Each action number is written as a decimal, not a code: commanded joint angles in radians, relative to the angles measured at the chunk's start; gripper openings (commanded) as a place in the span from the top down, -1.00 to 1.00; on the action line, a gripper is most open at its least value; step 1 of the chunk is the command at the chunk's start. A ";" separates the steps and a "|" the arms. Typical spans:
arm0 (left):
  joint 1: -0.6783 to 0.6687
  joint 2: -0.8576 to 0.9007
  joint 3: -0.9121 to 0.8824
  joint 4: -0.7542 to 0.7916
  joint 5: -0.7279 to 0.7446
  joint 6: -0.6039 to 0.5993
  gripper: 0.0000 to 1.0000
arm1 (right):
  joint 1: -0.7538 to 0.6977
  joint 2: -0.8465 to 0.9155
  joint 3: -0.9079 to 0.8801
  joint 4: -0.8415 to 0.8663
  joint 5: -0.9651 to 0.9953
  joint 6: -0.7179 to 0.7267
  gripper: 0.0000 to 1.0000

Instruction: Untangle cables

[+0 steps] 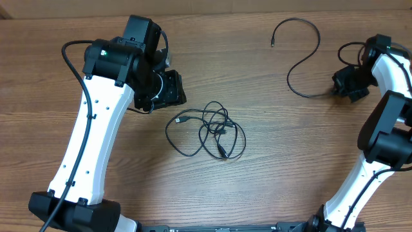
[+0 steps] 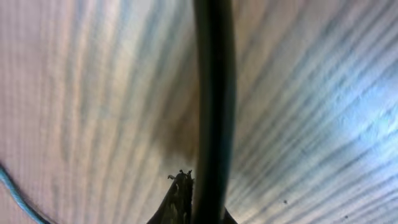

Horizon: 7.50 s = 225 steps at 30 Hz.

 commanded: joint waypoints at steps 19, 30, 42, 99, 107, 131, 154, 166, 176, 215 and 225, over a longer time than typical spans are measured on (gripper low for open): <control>-0.005 0.018 -0.004 -0.006 -0.009 0.004 -0.04 | -0.069 0.000 0.582 0.179 0.078 -0.244 0.89; -0.005 0.020 -0.004 -0.008 -0.009 0.004 -0.05 | -0.082 0.123 0.544 0.011 0.108 -0.266 0.92; -0.005 0.020 -0.005 -0.010 -0.009 0.005 -0.05 | -0.116 0.152 0.557 -0.074 0.089 -0.249 -1.00; -0.005 0.020 -0.005 -0.003 -0.032 0.015 -0.11 | -0.156 0.049 0.412 0.128 -0.315 -0.109 -0.93; -0.005 0.026 -0.005 -0.008 -0.031 0.015 -0.11 | -0.257 0.034 0.478 0.023 -0.316 -0.179 -1.00; -0.005 0.027 -0.005 -0.008 -0.031 0.003 -0.09 | -0.315 0.122 0.347 0.074 -0.187 0.015 -1.00; -0.005 0.027 -0.005 -0.004 -0.032 -0.023 -0.11 | -0.258 0.149 0.320 0.251 -0.244 0.008 0.92; -0.005 0.031 -0.005 -0.005 -0.032 -0.023 -0.12 | -0.249 0.146 0.524 0.261 -0.447 -0.256 0.89; -0.005 0.031 -0.005 -0.003 -0.031 -0.023 -0.12 | -0.249 0.151 0.525 0.073 -0.143 -0.286 -1.00; -0.005 0.031 -0.005 0.000 -0.035 0.008 -0.12 | -0.048 0.152 0.243 0.120 -0.063 -0.139 0.74; -0.005 0.031 -0.005 -0.003 -0.035 0.008 -0.12 | -0.048 0.152 0.243 0.297 -0.125 -0.139 0.68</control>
